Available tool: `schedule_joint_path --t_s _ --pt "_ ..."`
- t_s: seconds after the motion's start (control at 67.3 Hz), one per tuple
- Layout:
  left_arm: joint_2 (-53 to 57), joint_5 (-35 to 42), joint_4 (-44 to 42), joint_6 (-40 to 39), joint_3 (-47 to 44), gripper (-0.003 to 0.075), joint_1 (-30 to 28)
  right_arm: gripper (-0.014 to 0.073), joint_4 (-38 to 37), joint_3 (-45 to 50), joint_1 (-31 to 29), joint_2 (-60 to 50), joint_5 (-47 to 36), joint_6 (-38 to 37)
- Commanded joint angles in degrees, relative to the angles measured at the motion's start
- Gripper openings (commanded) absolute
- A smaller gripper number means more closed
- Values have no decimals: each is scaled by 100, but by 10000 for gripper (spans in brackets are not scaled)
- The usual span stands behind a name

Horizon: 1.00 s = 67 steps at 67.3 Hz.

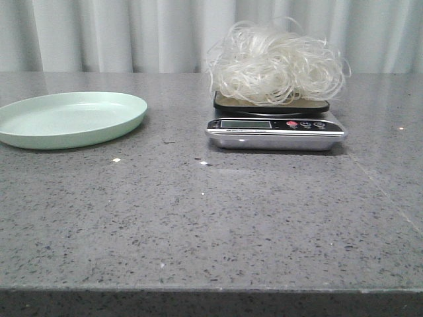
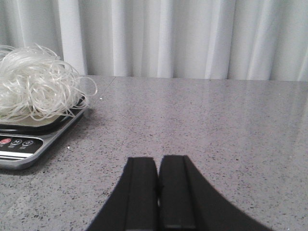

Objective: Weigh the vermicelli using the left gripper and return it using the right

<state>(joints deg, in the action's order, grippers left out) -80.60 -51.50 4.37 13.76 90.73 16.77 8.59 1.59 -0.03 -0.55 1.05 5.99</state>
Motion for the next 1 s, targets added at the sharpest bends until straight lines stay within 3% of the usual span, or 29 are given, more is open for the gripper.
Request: schedule_joint_path --t_s 0.0,0.386,0.565,0.818,0.981 --pt "734 611 -163 -162 -516 137 -180 150 34 -46 -35 -96 -419 -5" --pt "3397 2924 -192 -571 -3996 138 -794 150 34 -46 -35 -96 -419 -5" --pt "4746 3433 -280 -571 -5377 137 -1009 150 34 -46 -35 -96 -419 -5" --pt "6168 3976 -280 -571 -6506 137 -1075 150 35 -46 -35 -96 -396 -5" --pt "6340 4030 -280 -571 -6752 137 -1075 150 35 -46 -35 -96 -421 -5"
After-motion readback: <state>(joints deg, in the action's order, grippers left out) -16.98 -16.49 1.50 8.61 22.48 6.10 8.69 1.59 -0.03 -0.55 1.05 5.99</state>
